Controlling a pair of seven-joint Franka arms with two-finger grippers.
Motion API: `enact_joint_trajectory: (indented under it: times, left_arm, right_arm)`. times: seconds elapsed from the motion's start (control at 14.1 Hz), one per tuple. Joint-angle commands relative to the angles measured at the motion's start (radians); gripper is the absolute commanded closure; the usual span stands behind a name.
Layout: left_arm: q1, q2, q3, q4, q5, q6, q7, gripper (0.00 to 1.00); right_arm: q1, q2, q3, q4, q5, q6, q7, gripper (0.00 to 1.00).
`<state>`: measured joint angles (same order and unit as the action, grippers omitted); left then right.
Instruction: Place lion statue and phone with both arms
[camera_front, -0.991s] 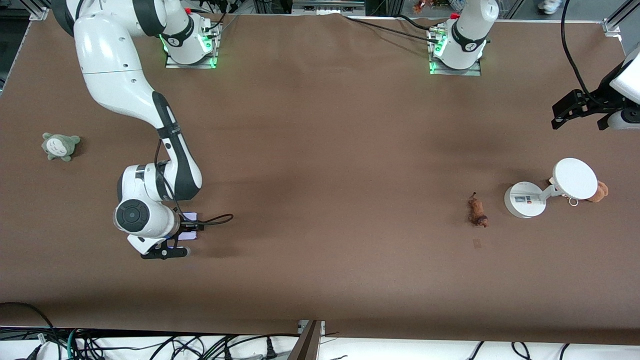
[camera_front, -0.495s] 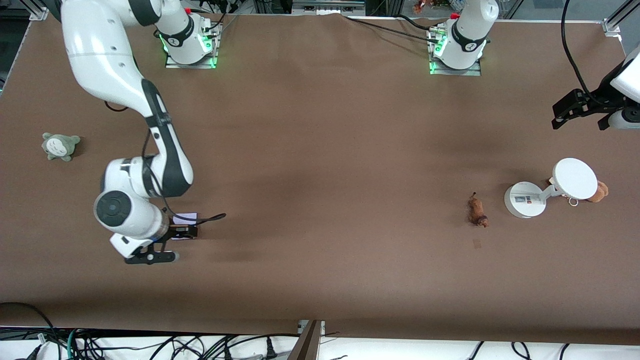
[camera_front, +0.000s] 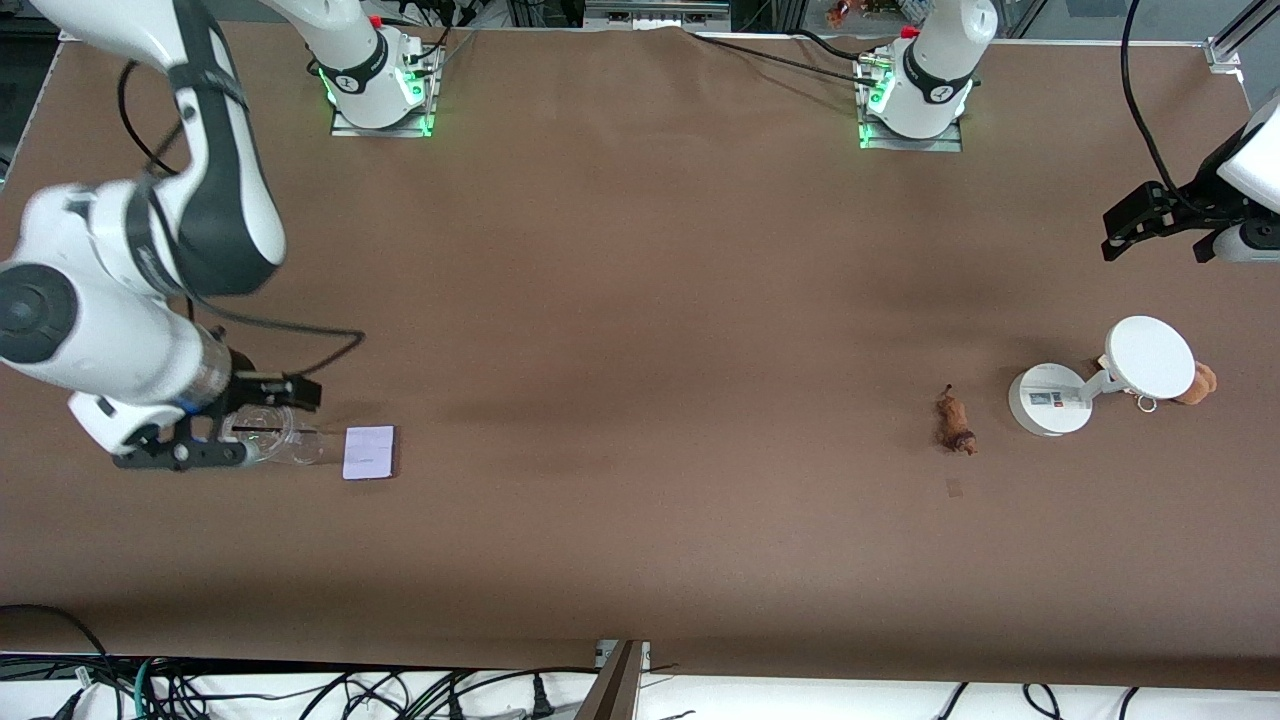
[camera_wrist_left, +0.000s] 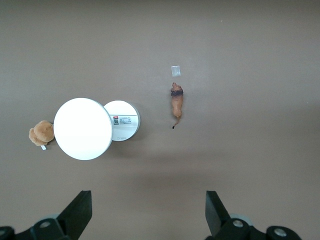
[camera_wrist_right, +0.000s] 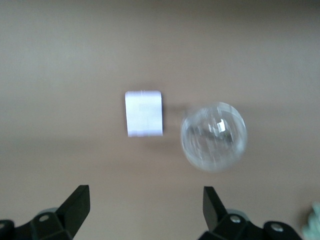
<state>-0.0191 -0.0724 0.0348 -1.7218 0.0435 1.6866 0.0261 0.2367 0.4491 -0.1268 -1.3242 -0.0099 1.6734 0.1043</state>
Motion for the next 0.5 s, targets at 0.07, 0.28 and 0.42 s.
enact_joint_trajectory:
  times: [0.07, 0.28, 0.42]
  left_arm:
    - [0.007, 0.017, -0.006, 0.031, 0.016, -0.016, -0.006, 0.0]
    - [0.007, 0.017, -0.006, 0.033, 0.015, -0.019, -0.006, 0.0]
    - [0.007, 0.017, -0.006, 0.033, 0.016, -0.019, -0.006, 0.0]
  right_arm:
    - [-0.022, -0.147, 0.001, -0.049, 0.005, -0.131, 0.072, 0.0]
    - [-0.046, -0.26, 0.006, -0.117, 0.004, -0.188, 0.068, 0.0]
    - [-0.057, -0.323, 0.007, -0.144, 0.005, -0.23, 0.066, 0.0]
